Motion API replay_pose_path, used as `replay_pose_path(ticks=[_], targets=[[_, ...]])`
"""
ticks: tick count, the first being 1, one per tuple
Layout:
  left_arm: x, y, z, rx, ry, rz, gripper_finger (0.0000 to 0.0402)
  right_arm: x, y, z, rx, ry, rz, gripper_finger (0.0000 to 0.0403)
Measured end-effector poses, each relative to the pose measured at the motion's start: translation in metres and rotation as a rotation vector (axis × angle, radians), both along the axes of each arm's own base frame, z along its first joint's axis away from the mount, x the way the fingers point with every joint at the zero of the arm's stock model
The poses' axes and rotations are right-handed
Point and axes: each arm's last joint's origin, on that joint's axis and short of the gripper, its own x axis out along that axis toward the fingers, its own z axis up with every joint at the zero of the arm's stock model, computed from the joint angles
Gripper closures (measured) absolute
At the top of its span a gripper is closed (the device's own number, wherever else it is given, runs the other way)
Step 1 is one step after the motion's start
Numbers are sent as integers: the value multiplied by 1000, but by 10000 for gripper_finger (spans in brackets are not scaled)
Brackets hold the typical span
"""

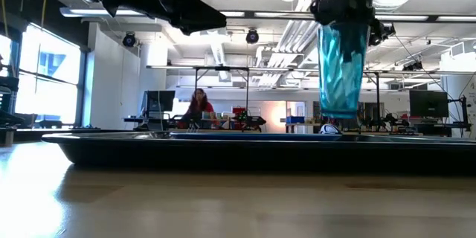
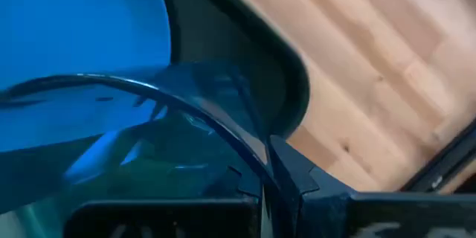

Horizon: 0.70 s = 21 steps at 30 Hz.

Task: Pick and place plate/cup/fork/spoon on tray
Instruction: Put the blue cup to the top right of the blue plate on the black tray

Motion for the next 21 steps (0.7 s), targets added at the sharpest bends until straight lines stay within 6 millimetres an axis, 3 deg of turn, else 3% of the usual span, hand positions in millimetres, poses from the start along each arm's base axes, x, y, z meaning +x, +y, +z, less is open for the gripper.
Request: replay_pose_path(ticks=[4, 13, 21], targets=[[-1, 0, -4, -22, 38, 3, 259, 8, -2, -14, 21, 77, 22, 403], [-3, -1, -11, -37, 118, 3, 259, 15, -7, -20, 34, 41, 99, 403], [-3, -1, -12, -47, 128, 5, 259, 11, -8, -55, 95, 42, 123, 403]])
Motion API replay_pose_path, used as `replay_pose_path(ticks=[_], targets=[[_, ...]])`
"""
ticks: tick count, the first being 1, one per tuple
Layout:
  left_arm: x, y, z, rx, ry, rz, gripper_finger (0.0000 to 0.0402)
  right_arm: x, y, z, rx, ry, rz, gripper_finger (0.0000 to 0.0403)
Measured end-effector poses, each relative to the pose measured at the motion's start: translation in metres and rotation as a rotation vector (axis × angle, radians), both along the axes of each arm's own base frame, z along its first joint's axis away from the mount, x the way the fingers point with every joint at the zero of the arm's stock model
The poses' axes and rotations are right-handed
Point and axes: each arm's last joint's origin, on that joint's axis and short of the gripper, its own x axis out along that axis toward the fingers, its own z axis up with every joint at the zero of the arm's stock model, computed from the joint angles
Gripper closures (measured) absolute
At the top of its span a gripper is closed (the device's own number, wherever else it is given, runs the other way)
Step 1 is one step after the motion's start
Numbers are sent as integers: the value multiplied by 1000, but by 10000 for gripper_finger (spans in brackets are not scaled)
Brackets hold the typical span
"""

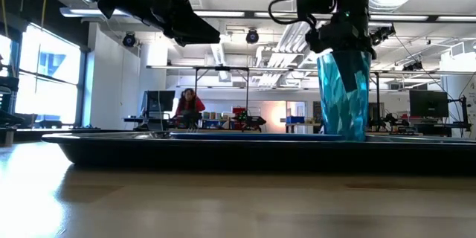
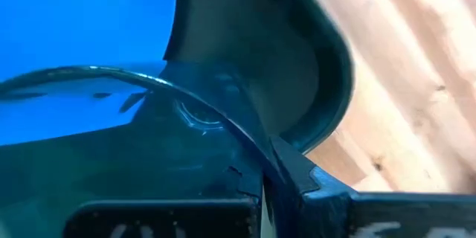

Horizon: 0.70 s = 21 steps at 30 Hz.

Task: Pick and place plate/cup/fork/spoon on tray
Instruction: Put the blue cup to the top right of the blue plate on the black tray

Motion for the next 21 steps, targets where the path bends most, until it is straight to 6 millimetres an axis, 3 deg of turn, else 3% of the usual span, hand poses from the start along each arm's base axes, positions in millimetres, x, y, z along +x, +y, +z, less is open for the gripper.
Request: replay_pose_path(ticks=[9, 17, 21], targets=[[0, 1, 1, -22, -8, 31, 259, -3, -9, -2, 14, -12, 15, 392], [0, 2, 1, -21, -8, 69, 259, -5, -16, -2, 7, -17, 14, 309], [-1, 2, 3, -23, -20, 81, 259, -9, -14, 9, -24, -74, 17, 274]])
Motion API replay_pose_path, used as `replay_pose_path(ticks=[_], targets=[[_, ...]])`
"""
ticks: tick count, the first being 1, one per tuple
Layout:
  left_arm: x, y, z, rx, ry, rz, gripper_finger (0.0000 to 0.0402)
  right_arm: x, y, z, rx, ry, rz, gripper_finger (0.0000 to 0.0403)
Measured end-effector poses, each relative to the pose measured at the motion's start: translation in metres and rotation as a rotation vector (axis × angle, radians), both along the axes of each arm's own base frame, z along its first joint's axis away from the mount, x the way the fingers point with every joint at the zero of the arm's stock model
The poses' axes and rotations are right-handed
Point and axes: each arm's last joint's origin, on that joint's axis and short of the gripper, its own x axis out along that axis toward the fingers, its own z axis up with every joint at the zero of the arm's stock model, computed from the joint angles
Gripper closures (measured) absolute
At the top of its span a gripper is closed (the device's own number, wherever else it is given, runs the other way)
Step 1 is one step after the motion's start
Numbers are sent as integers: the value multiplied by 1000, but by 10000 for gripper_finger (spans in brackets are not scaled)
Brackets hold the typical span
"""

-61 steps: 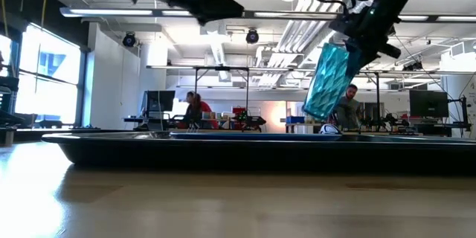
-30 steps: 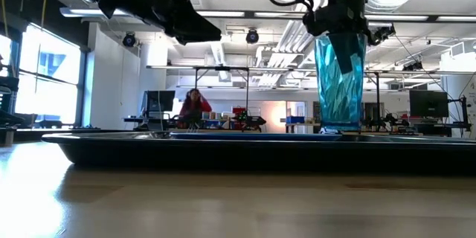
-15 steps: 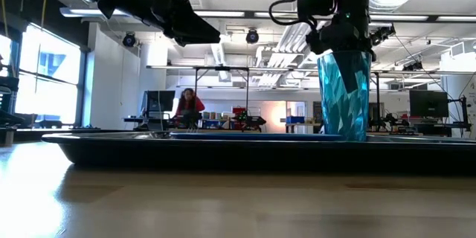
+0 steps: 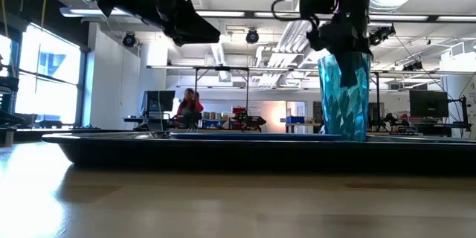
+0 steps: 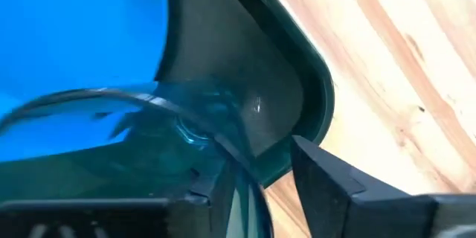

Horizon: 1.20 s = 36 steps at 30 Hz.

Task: Pick and place plate/cup/fork/spoon on tray
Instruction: Put the blue cup to the top right of the blue plate on the black tray, then return to Home Position

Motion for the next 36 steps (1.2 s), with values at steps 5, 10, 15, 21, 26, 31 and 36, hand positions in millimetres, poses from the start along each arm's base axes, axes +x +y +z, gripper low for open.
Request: replay_pose_path(ticks=[5, 10, 15, 21, 26, 31, 36], targets=[[-5, -1, 8, 4, -31, 5, 259, -15, 10, 26, -39, -113, 8, 258], [-16, -4, 21, 27, -76, 2, 259, -23, 22, 55, -151, -314, -36, 258], [-40, -9, 20, 40, -236, 8, 259, -15, 45, 83, -454, -536, -50, 270], [-78, -13, 20, 93, -475, 30, 259, -1, 72, 104, -415, -806, 219, 311], [-92, -17, 23, 132, -510, 21, 259, 20, 88, 100, -412, -864, 388, 388], [-96, -19, 24, 129, -532, 14, 259, 22, 88, 90, -442, -919, 411, 390], [-96, -21, 24, 115, -532, 3, 259, 6, 91, 59, -369, -1175, 431, 400]])
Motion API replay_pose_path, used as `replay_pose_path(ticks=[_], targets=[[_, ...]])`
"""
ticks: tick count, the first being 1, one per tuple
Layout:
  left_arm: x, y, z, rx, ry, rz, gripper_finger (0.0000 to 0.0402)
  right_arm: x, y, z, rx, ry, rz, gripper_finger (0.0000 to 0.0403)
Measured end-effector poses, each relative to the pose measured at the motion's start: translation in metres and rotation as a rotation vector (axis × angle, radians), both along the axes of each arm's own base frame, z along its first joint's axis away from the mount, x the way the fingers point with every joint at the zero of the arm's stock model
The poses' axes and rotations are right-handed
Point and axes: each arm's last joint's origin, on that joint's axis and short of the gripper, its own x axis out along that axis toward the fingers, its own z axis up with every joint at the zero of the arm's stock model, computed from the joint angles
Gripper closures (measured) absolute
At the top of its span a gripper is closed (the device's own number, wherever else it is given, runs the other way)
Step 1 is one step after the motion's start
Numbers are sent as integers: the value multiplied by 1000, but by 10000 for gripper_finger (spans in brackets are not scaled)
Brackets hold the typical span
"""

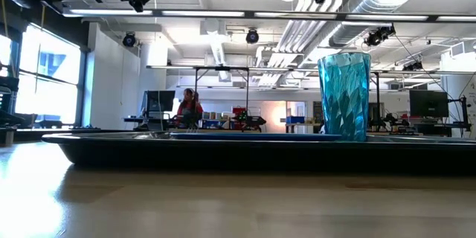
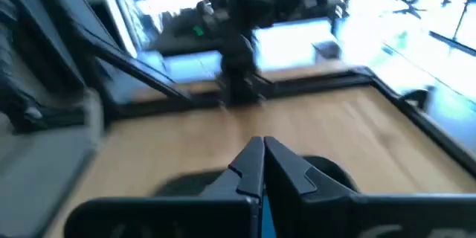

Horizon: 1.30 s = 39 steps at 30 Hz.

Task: Pick and place plate/cup/fork/spoon on tray
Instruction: Return to Home Position

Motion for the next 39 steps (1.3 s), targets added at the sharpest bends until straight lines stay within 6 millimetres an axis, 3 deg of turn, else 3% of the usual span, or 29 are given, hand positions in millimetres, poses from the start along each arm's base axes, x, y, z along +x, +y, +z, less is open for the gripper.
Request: replay_pose_path(ticks=[3, 10, 15, 23, 33, 39], targets=[[0, -4, -8, -11, 4, -22, 259, -22, 0, -12, 18, -73, 6, 400], [-7, -8, -32, -76, 31, 3, 259, -83, -1, -7, -18, -199, -33, 402], [-19, -10, -47, -100, -7, -5, 259, -112, 5, -26, -29, -225, 37, 402], [-32, -13, -50, -140, -62, -55, 286, -142, 6, -60, 5, -189, 27, 403], [-45, -15, -48, -115, -55, -69, 391, -166, 4, -61, 60, -214, -6, 403], [-43, -17, -50, -146, -35, -92, 394, -162, 4, -68, 86, -132, -12, 403]])
